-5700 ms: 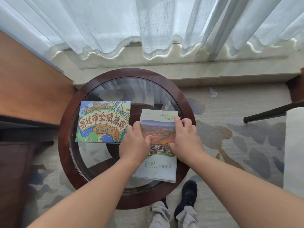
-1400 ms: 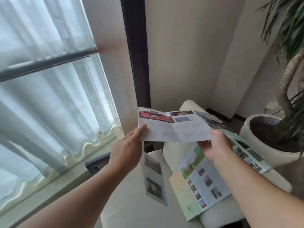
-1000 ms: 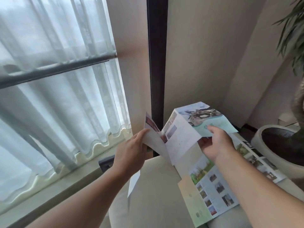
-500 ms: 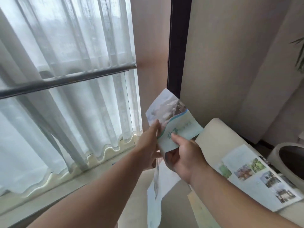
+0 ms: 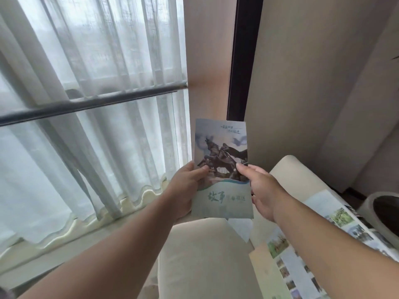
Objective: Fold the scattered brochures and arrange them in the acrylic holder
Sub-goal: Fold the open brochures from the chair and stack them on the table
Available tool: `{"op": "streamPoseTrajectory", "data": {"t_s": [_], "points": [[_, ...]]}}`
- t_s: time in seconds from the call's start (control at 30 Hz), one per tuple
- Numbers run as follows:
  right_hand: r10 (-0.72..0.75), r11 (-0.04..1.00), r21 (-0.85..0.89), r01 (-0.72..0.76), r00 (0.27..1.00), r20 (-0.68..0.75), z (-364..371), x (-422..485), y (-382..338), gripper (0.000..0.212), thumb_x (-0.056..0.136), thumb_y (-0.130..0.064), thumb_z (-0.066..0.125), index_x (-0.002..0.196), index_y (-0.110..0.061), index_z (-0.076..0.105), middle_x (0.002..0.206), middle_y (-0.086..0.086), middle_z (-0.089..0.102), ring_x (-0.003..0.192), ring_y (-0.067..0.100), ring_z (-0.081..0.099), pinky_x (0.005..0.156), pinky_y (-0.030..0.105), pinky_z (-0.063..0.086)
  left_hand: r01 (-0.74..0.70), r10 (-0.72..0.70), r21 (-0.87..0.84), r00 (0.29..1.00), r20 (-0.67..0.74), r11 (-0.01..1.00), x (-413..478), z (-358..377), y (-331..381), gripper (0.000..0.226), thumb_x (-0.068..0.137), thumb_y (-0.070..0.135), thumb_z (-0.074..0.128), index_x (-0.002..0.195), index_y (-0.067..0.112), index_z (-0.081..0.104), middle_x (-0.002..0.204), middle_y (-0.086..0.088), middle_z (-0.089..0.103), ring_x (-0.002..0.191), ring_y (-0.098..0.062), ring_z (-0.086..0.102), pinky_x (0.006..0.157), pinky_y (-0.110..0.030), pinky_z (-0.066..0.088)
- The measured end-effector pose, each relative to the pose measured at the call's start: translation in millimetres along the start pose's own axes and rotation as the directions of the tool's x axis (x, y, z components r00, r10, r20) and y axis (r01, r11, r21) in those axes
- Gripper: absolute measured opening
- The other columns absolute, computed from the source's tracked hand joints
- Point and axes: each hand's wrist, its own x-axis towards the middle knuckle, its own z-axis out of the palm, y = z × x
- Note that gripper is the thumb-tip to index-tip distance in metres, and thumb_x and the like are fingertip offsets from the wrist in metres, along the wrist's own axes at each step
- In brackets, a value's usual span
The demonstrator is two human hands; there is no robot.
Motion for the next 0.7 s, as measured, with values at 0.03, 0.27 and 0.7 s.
{"op": "streamPoseTrajectory", "data": {"t_s": [0.03, 0.27, 0.7], "points": [[0.019, 0.999, 0.024, -0.020, 0.999, 0.045, 1, 2, -4, 0.043, 0.091, -0.037, 0.066, 0.128, -0.016, 0.058, 0.121, 0.013, 0.067, 0.094, 0.032, 0.069, 0.066, 0.037, 0.054, 0.003, -0.003, -0.005, 0.999, 0.037, 1.000, -3, 0, -1, 0.020, 0.099, 0.012, 0.051, 0.116, 0.009, 0.059, 0.107, -0.021, 0.072, 0.082, -0.032, 0.070, 0.065, -0.043, 0.059], [-0.017, 1.000, 0.002, 0.017, 0.999, 0.045, 13, 5, -9, 0.026, 0.095, -0.015, 0.061, 0.119, -0.004, 0.061, 0.109, 0.019, 0.072, 0.089, 0.034, 0.069, 0.080, 0.046, 0.055, -0.018, 0.015, 0.030, 0.996, 0.083, 0.999, -9, -8, -6, 0.020, 0.100, 0.008, 0.048, 0.116, 0.007, 0.059, 0.101, -0.018, 0.074, 0.079, -0.029, 0.073, 0.063, -0.039, 0.058], [0.003, 1.000, 0.019, -0.007, 0.978, 0.210, 19, 10, 3, 0.026, 0.094, -0.024, 0.064, 0.117, -0.012, 0.065, 0.108, 0.011, 0.075, 0.100, 0.035, 0.070, 0.092, 0.051, 0.054, -0.018, 0.020, -0.019, 0.991, 0.135, 1.000, -13, -18, 6, 0.040, 0.087, -0.014, 0.037, 0.122, -0.002, 0.054, 0.109, -0.028, 0.069, 0.084, -0.038, 0.070, 0.068, -0.040, 0.059]]}}
